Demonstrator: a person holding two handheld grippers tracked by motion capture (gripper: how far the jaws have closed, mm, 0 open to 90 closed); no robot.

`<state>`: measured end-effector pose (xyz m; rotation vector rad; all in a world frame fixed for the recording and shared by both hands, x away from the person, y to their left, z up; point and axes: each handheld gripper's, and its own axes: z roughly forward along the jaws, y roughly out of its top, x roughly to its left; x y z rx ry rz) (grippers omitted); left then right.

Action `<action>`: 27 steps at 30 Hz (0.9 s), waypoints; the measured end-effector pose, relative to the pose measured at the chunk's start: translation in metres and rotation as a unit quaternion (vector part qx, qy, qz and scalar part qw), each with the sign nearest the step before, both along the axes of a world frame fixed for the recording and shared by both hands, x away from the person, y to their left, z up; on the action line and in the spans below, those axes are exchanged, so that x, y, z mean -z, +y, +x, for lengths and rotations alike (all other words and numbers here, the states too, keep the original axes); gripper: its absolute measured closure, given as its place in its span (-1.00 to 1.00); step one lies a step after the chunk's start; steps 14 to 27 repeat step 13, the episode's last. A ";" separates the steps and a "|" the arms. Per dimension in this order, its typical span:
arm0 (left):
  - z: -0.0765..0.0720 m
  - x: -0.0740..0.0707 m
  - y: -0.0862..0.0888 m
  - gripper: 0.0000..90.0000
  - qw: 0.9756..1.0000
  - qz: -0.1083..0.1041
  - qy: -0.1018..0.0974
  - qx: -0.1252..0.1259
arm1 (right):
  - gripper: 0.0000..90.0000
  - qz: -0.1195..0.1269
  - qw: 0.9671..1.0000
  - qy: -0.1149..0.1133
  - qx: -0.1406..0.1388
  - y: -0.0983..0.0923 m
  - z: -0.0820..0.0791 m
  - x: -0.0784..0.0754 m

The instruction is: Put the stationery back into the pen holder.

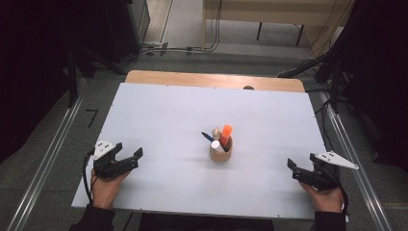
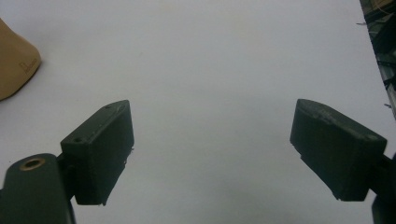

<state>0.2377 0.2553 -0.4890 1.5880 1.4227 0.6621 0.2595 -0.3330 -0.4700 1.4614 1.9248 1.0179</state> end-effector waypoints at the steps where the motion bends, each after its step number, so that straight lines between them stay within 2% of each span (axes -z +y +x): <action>1: -0.001 0.000 0.001 -0.59 1.000 -0.001 -0.001 -0.002 | -0.73 0.001 1.000 0.000 0.001 0.000 0.000 0.000; 27: -0.004 0.001 0.007 -0.59 1.000 0.003 -0.002 -0.005 | -0.73 0.001 1.000 -0.002 0.009 -0.007 -0.002 0.000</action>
